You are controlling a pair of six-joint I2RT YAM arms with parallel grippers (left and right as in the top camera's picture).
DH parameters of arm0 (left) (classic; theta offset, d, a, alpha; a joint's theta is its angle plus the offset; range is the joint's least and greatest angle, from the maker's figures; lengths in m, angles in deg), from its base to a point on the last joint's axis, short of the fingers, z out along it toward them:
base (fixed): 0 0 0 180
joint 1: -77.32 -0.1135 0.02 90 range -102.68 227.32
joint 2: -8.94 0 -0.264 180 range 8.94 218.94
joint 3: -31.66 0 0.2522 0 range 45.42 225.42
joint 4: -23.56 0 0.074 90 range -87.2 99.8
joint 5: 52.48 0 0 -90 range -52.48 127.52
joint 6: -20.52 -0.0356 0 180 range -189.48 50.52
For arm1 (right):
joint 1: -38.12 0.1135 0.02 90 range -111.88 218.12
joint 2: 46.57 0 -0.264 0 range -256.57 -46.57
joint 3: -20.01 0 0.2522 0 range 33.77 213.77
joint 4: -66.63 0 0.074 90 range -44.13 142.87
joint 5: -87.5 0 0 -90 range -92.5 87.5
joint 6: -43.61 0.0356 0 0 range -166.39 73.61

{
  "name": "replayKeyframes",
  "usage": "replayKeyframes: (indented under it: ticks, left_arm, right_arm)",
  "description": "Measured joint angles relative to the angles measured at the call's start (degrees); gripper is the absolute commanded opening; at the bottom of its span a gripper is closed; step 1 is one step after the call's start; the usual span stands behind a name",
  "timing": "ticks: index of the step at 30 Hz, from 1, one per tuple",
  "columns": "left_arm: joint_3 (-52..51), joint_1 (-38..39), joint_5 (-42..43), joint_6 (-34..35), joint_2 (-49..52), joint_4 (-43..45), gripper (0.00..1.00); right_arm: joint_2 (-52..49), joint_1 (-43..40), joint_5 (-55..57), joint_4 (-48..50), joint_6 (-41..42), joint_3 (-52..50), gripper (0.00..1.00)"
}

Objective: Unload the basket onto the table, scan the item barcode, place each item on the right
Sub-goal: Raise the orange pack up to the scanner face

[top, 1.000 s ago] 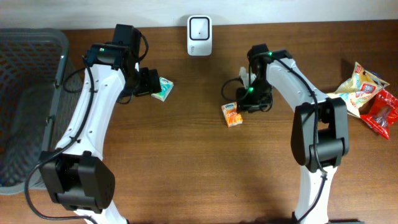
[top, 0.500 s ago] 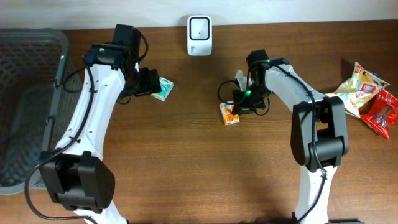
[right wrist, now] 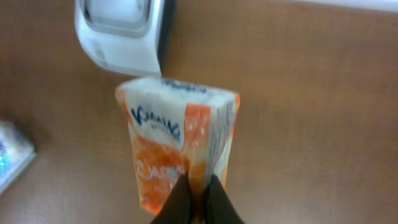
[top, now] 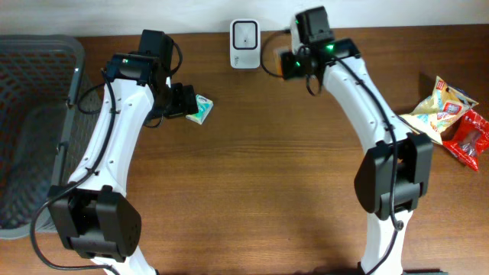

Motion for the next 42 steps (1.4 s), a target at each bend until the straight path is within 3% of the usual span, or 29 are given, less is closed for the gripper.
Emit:
replayKeyframes:
  ticks: [4,8,12,13,18,25,36,42]
  left_arm:
    - [0.0,0.0,0.0,0.0,0.0,0.0,0.99]
    - [0.0,0.0,0.0,0.0,0.0,0.0,0.99]
    - [0.0,0.0,0.0,0.0,0.0,0.0,0.99]
    - [0.0,0.0,0.0,0.0,0.0,0.0,0.99]
    - [0.0,0.0,0.0,0.0,0.0,0.0,0.99]
    - [0.0,0.0,0.0,0.0,0.0,0.0,0.99]
    - [0.0,0.0,0.0,0.0,0.0,0.0,0.99]
    - [0.0,0.0,0.0,0.0,0.0,0.0,0.99]
  right_arm:
    - [-0.1,3.0,6.6,14.7,-4.9,0.0,0.04]
    - [-0.7,5.0,9.6,26.6,-17.5,0.0,0.04]
    - [-3.8,5.8,10.5,32.5,-34.2,0.1,0.04]
    - [-5.7,5.8,10.8,34.5,-41.6,0.1,0.04]
    - [-11.0,5.8,11.1,40.3,-53.3,0.1,0.04]
    - [-14.3,6.0,9.9,46.1,-58.0,0.1,0.04]
    - [-16.5,7.0,7.8,47.9,-58.7,0.1,0.04]
    - [-16.5,7.0,11.6,52.0,-53.3,0.1,0.04]
